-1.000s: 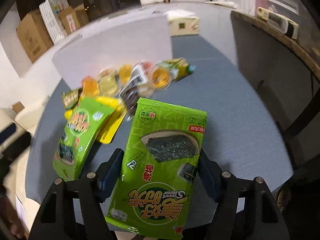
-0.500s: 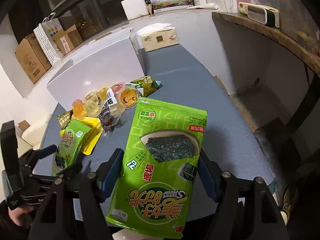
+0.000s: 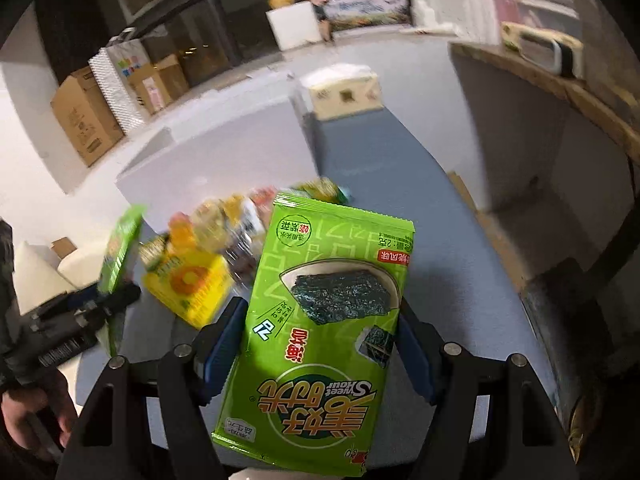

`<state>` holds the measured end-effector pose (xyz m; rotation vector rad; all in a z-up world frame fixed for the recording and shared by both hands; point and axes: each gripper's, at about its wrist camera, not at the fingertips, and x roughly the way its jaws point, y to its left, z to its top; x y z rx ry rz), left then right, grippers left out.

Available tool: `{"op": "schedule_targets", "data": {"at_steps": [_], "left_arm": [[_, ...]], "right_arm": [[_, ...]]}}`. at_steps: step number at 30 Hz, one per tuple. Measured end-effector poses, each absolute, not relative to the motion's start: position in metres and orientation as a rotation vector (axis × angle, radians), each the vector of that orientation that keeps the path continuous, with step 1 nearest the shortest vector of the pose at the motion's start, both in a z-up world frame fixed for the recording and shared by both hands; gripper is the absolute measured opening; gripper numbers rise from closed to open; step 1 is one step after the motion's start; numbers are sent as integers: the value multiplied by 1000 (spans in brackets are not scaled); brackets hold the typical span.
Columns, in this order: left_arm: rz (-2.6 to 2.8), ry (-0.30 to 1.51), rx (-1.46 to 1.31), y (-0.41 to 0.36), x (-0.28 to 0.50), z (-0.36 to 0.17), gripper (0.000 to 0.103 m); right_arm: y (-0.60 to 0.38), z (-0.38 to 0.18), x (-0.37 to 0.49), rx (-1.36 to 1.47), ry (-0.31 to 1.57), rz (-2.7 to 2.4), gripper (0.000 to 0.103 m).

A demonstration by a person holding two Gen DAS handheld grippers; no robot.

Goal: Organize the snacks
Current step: 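Carry the seaweed packet into the white box and open the right tool, then grasp the white-labelled jerky pack from the pile with the right tool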

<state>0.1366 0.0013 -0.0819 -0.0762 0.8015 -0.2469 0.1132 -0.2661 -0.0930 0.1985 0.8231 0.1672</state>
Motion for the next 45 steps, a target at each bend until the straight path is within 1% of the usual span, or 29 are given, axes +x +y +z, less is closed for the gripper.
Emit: {"op": "schedule_targets", "data": {"at_steps": [4,7,10,13,18,20,21,22,23,24,29,33,37,40,45], "left_arm": [[-181,700,-123,11,170,-36,66],[-148,652,-142,18,207,-11,66],[-109,621,-146,24,248,4,67],[-87,636,-132,25,292,4,67],[-63,675,-95,19,347,-10,71],[-52,691,-97,20,358,-19,75],[-57,705,-105,21,362,-23,78],[-65,733,-109,22,365,-31,93],[-50,751,-98,23,366,-37,103],[-10,755,-84,25,366,-44,103],[-38,788,-113,33,363,-58,103],[-35,776,-79,31,352,-51,103],[-46,723,-59,34,316,-33,103],[-69,670,-35,30,270,-21,103],[-126,669,-16,20,195,-30,103]], "right_arm": [[-242,-49,158,96,719,254,76],[-224,-15,200,58,650,292,76],[-205,7,248,13,635,310,76],[-188,16,306,-6,662,320,76],[-178,11,356,-37,695,313,76],[-179,5,368,-40,710,311,77],[-181,0,372,-36,715,305,79],[-182,-5,377,-24,735,302,82],[-182,-11,383,-14,763,295,94],[-183,-15,384,-8,780,293,102],[-189,-23,379,14,762,283,103],[-193,-8,361,39,717,305,103],[-204,14,316,67,643,344,103],[-213,21,280,82,619,350,103],[-237,8,202,176,588,378,103]]}}
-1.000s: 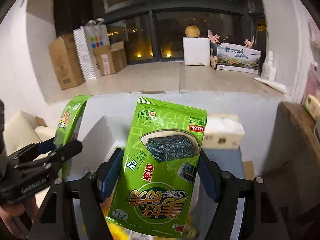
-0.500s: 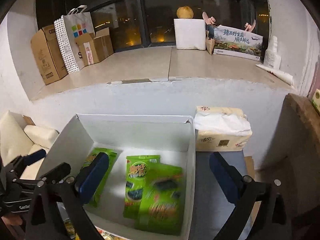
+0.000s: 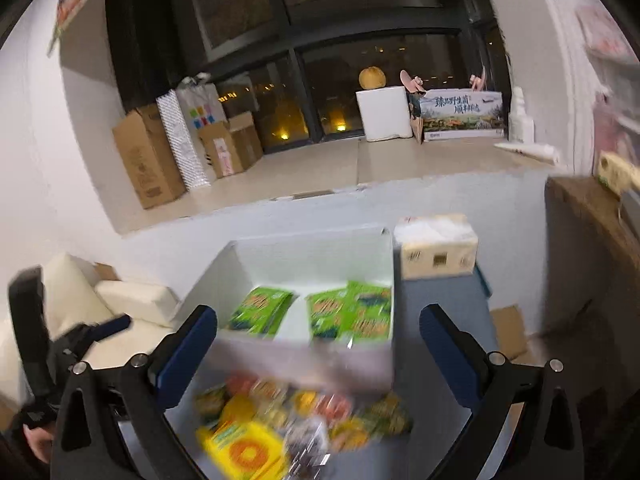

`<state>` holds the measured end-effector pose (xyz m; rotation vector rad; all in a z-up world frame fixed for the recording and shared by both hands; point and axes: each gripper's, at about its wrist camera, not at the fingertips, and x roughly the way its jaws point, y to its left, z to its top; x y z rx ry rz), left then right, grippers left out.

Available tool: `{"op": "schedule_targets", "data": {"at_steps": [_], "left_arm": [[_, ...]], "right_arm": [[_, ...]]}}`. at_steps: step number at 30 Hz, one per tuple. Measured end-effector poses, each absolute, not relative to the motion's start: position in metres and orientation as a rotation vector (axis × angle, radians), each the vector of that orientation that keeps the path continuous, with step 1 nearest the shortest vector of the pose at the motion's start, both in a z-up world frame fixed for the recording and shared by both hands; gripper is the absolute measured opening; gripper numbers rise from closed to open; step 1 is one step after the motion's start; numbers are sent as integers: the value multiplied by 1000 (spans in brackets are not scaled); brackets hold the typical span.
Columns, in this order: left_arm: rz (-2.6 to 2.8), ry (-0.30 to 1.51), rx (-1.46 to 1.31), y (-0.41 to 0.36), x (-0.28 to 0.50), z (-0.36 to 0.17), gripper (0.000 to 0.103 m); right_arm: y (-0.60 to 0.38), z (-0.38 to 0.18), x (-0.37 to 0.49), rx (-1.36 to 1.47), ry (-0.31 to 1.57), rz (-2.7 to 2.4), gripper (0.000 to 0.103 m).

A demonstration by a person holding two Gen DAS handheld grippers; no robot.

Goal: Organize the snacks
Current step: 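Grasp the white-labelled jerky pack from the pile with the right tool, then grasp the yellow snack bag with the left tool while the right tool lifts the jerky pack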

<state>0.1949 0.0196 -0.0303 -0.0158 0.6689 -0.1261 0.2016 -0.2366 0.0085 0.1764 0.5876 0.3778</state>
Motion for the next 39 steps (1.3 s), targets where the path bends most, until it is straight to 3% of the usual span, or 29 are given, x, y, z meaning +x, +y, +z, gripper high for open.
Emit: {"op": "schedule_targets", "data": {"at_steps": [6,11,23,25,27,34,36,39], "left_arm": [[-97,696,-34,13,115,-66,103],[-98,753,-81,16,88,-89,103],[-70,814,-143,38,68,-113,103],[-70,822,-150,39,69,-116,103],[-71,827,-153,38,71,-119,103],[-87,867,-167,28,84,-130,103],[-95,873,-180,24,91,-132,103],[-114,894,-202,16,107,-135,103]], "right_arm": [[-231,-55,145,106,704,331,103],[-213,-115,147,103,856,356,103],[-186,-160,200,136,967,362,100],[-178,-162,204,92,963,337,90],[-170,-161,209,40,965,315,59],[-177,-154,198,95,956,390,39],[-185,-146,187,121,923,403,20],[-192,-138,174,102,901,414,16]]}}
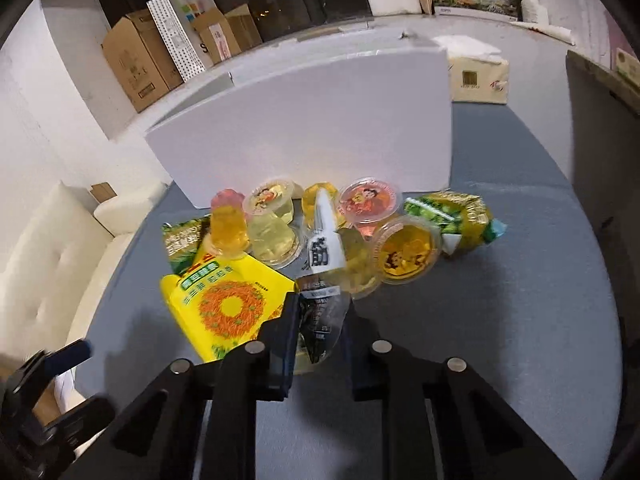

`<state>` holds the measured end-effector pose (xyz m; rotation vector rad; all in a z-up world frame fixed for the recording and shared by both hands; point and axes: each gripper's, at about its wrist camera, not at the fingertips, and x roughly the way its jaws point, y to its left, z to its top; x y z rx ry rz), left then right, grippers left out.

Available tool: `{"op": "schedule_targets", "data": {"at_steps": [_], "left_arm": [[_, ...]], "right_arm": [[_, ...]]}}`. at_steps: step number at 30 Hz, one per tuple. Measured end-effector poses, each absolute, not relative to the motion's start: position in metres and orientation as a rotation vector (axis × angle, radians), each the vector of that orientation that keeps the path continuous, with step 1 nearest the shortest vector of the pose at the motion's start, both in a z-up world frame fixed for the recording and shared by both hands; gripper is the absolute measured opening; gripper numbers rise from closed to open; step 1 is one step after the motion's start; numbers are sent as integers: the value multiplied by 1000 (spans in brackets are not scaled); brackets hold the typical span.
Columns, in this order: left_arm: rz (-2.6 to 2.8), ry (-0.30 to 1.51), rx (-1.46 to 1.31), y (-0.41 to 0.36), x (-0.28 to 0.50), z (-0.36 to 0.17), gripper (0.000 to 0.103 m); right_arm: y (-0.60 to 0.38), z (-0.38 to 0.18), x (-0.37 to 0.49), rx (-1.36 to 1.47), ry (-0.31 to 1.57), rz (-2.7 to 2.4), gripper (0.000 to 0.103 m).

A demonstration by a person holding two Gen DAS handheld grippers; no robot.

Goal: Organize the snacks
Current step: 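Grasp the yellow snack bag with the left tool while the right tool lifts the jerky pack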

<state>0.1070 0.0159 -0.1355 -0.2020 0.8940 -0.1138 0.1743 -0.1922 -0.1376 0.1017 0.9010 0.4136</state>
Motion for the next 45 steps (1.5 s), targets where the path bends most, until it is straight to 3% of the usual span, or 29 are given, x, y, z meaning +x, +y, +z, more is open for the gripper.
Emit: {"op": "schedule_targets", "data": {"at_steps": [16,19,21,22,23,33,45], "left_arm": [[-52,984,-361,-13,187,-170,102],[-12,960,-365,-15,197,-169,87],[33,951,-381,-11,202,-168,66],[45,949,-398,-5,204,-169,46],[31,945,-432,1,203,-170,44],[-57,836,-379,14,164,-143,29],[-90,615,-188,25,136,-59,28]], "right_arm": [[-250,-106,131,181,789,399,15],[-254,-105,127,191,786,410,15],[-255,-106,126,193,788,411,15],[-255,-106,126,196,789,412,15],[-256,-106,125,201,787,416,15],[-247,-93,120,198,755,456,15],[-224,-61,134,152,693,479,15]]}}
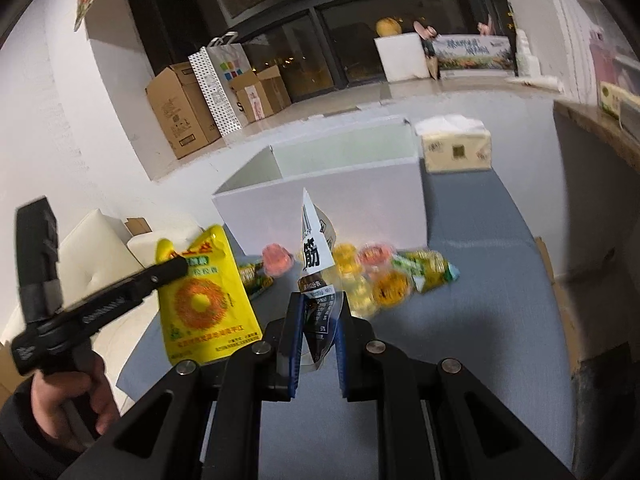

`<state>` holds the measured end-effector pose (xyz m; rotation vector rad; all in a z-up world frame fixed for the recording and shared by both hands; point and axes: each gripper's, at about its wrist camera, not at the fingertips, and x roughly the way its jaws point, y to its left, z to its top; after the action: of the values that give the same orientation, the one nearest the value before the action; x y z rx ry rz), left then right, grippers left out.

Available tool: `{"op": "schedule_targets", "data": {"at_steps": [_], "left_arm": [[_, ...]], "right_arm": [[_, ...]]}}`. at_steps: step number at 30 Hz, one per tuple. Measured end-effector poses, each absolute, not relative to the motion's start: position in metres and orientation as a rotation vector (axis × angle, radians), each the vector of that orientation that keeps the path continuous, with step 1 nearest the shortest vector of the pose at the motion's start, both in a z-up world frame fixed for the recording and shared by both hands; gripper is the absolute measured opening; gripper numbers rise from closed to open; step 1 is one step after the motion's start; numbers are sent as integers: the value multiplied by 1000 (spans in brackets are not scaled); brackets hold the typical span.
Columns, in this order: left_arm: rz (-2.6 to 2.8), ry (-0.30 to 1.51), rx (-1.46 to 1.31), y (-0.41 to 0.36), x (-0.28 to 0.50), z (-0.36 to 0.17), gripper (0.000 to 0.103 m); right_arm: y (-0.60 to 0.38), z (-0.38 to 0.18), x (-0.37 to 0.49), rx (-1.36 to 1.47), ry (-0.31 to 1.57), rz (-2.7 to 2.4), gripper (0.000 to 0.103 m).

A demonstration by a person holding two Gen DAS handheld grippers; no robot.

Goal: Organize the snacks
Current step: 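Grasp the yellow snack bag with the left tool while the right tool lifts the jerky pack, then lower the yellow bag and jerky pack into the white box and open both tools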

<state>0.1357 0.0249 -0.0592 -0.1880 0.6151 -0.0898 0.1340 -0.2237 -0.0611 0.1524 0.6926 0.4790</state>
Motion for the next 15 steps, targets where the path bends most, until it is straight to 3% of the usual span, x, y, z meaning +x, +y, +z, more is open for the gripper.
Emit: {"op": "schedule_targets", "data": {"at_steps": [10,15], "left_arm": [[-99,452,-114,34,229,19,28],[-87,449,-55,33,283,28,28]], "right_arm": [[-208,-5,238,185,621,500,15],[-203,4,308,237,647,512,16]]}}
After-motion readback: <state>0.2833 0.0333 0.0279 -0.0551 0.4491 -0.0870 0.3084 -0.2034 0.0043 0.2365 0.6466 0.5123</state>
